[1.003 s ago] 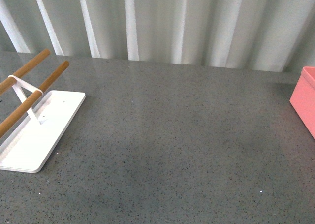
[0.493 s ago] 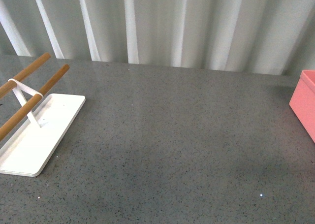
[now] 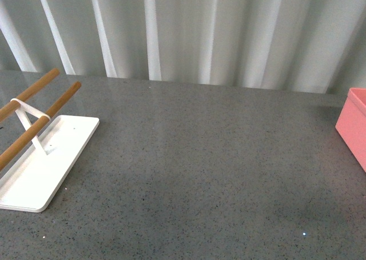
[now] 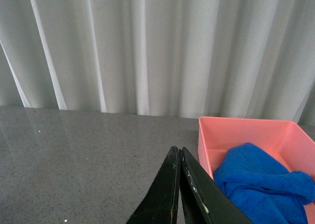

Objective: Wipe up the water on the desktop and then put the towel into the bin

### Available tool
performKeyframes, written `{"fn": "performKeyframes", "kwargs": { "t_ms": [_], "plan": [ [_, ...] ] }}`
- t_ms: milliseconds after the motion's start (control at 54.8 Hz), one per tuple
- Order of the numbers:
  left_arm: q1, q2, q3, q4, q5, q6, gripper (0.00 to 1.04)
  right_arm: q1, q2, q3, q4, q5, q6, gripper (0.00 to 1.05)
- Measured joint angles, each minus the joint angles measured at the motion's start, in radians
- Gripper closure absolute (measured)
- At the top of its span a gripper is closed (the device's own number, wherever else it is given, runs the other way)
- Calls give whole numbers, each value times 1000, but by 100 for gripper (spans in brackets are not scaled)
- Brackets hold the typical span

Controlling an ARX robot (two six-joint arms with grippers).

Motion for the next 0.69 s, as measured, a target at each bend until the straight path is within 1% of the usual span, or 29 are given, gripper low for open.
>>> {"fn": "performKeyframes", "kwargs": {
  "t_ms": [182, 292, 493, 547, 602, 620, 693],
  "plan": [
    [0, 0, 0, 0, 0, 0, 7, 0, -59, 0, -59, 0, 2, 101],
    [0, 0, 0, 0, 0, 0, 7, 0, -193, 0, -227, 0, 2, 101],
    [0, -1, 0, 0, 0, 0, 7, 0, -228, 0, -235, 3, 2, 101],
    [0, -1, 0, 0, 0, 0, 7, 0, -228, 0, -235, 3, 2, 95],
    [0, -1, 0, 0, 0, 0, 7, 0, -228, 0, -235, 3, 2, 85],
    [0, -1, 0, 0, 0, 0, 7, 0, -228, 0, -235, 3, 2, 83],
    [0, -1, 0, 0, 0, 0, 7, 0, -228, 0, -235, 3, 2, 70]
  ]
}}
